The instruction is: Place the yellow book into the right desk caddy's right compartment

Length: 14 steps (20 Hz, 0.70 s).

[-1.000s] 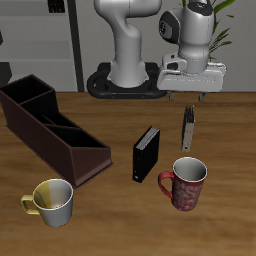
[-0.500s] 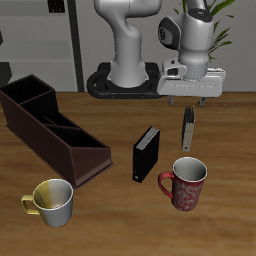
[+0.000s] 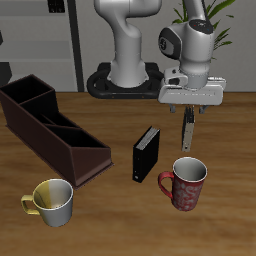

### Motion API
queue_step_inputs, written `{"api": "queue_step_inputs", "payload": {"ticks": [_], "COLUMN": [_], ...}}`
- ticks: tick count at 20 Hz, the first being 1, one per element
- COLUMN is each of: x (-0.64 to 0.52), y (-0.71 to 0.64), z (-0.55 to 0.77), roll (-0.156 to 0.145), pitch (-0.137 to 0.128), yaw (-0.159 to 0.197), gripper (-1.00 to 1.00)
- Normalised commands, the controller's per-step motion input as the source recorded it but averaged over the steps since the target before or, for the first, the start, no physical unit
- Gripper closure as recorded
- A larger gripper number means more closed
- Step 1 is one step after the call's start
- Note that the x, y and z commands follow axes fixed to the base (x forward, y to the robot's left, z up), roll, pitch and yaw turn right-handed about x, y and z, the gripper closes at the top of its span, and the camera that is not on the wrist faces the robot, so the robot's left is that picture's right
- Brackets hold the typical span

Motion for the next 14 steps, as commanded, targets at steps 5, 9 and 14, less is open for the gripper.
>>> {"api": "queue_step_inputs", "payload": {"ticks": [5,9,14], "x": [0.03,0.10,0.04], "y": [0.02,-0.02,-0.05], "z": [-0.28,-0.39,-0.21], "roll": [0.003,0.017,0.029], "pitch": [0.043,0.092,0.034], "yaw": [0.002,-0.008,-0.020], "gripper": [-1.00,-1.00,1.00]}}
